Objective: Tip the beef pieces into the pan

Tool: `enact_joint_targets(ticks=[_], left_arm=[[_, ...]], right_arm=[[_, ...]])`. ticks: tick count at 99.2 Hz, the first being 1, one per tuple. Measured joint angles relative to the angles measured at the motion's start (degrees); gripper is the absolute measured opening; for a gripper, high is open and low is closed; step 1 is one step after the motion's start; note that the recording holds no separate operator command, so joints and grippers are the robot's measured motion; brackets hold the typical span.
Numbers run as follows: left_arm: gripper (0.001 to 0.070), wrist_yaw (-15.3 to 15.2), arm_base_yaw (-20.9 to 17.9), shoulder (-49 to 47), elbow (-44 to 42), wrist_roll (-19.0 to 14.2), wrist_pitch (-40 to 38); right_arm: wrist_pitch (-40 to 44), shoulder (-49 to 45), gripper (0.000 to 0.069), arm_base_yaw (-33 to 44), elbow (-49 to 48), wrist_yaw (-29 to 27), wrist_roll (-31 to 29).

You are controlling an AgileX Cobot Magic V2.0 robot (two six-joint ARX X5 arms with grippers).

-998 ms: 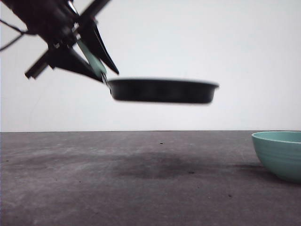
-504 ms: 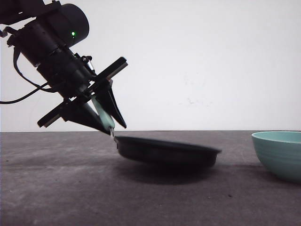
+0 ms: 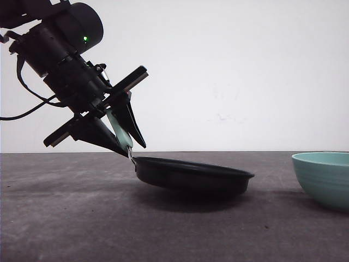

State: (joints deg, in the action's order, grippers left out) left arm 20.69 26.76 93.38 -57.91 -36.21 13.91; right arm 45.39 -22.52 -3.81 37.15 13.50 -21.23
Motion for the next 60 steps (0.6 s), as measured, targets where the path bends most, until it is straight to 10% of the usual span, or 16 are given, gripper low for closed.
enact_joint_targets(ticks=[35, 60], left_arm=[[0.0698, 0.66, -0.02, -0.02, -0.11, -3.30, 2.38], [0.0695, -4.04, -0.92, -6.23, -0.11, -3.45, 7.43]], right_arm=[[0.00, 0.00, 0.0016, 0.00, 0.00, 0.04, -0.04], [0.02, 0.00, 0.0016, 0.00, 0.00, -0.22, 1.05]])
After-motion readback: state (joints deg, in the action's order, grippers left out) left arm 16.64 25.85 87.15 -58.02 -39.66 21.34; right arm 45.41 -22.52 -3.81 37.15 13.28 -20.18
